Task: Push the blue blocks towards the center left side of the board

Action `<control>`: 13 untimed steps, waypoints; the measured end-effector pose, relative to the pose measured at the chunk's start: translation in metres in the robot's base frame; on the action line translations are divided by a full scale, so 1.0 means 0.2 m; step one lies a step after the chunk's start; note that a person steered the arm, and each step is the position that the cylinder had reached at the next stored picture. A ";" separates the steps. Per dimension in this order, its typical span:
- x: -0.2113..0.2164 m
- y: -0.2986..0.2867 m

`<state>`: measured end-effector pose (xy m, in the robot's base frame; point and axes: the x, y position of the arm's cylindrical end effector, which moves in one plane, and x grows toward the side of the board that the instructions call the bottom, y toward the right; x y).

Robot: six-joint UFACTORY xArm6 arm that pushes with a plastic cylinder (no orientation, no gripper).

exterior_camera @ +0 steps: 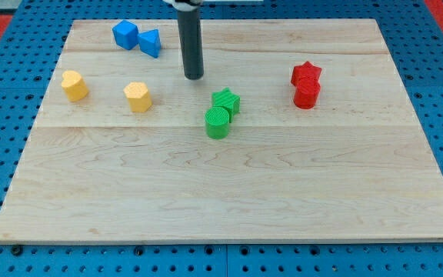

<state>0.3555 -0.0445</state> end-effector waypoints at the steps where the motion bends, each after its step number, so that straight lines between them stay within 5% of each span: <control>1: 0.14 -0.18; 3: 0.08 -0.76; 5: -0.30 0.16; 7: -0.69 -0.07; 9: -0.31 -0.53; 10: -0.50 -0.34; 12: -0.82 -0.50; 13: -0.82 -0.63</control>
<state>0.1925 -0.1712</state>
